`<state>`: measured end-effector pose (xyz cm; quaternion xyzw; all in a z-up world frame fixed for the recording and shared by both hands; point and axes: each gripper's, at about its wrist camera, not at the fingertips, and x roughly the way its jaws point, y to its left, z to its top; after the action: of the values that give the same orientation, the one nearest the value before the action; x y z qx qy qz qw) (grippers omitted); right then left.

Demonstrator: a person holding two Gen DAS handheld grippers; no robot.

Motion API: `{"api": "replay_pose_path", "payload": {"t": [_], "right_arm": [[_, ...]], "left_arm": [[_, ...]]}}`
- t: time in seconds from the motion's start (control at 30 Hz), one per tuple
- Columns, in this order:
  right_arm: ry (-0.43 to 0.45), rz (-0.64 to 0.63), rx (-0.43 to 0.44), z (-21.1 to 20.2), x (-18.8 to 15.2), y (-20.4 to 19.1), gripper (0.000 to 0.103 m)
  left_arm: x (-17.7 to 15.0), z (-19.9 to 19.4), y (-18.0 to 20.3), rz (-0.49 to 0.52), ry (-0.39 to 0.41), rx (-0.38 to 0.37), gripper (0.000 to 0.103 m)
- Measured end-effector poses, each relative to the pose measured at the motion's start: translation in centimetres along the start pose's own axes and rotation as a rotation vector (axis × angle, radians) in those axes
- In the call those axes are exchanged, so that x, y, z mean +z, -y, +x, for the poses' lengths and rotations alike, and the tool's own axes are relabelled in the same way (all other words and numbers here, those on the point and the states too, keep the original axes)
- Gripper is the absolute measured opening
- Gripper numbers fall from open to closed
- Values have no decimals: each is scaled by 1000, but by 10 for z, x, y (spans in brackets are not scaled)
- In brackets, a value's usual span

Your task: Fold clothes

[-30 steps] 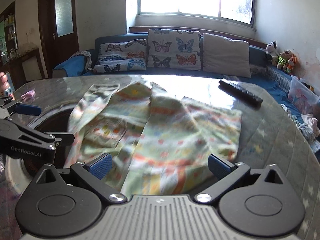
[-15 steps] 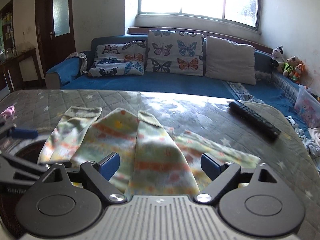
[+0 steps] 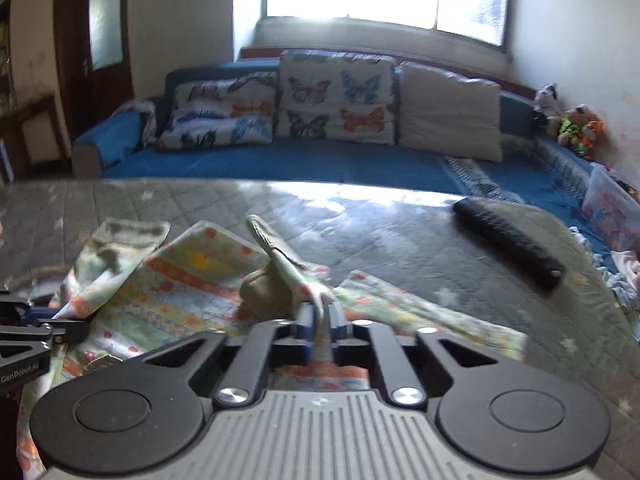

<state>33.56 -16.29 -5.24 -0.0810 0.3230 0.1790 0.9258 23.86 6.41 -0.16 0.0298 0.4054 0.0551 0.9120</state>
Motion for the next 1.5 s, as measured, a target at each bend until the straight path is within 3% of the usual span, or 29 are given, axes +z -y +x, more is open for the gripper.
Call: {"api": "replay_pose_path", "payload": {"t": [0.3, 0.5, 0.6, 0.67, 0.8, 0.87, 0.9, 0.97, 1.03, 1.1, 1.13, 1.17, 1.27, 1.5], "right_arm": [[78, 85, -82, -76, -18, 53, 2], [44, 68, -32, -85, -28, 49, 8], [38, 26, 23, -67, -25, 25, 16], [32, 6, 62, -52, -19, 11, 37], [7, -48, 132, -21, -13, -28, 43], [2, -77, 148, -7, -9, -47, 55], [0, -92, 153, 0, -7, -55, 55], [-4, -123, 146, 13, -5, -71, 53], [-5, -167, 83, 22, -6, -84, 50], [-10, -187, 46, 26, -8, -89, 29], [-12, -169, 56, 23, -9, -85, 11], [-14, -152, 66, 20, -10, -81, 6], [5, -113, 75, 2, -12, -68, 2], [82, -35, 8, -73, -24, -13, 1]], "left_arm": [[-21, -49, -32, -90, 59, 41, 4], [-51, -90, -52, -158, 81, 57, 4], [-70, -109, -58, -189, 89, 58, 4], [-79, -119, -60, -203, 91, 56, 4], [-93, -128, -60, -212, 76, 69, 4], [-97, -132, -61, -225, 70, 68, 4], [-98, -134, -62, -231, 68, 67, 4], [-101, -139, -61, -232, 71, 71, 4], [-105, -144, -62, -230, 72, 79, 4], [-109, -148, -64, -236, 67, 86, 4], [-112, -150, -66, -241, 66, 91, 4], [-115, -154, -68, -245, 67, 98, 4], [-124, -162, -76, -258, 67, 120, 4], [-149, -186, -94, -287, 71, 162, 4]]}}
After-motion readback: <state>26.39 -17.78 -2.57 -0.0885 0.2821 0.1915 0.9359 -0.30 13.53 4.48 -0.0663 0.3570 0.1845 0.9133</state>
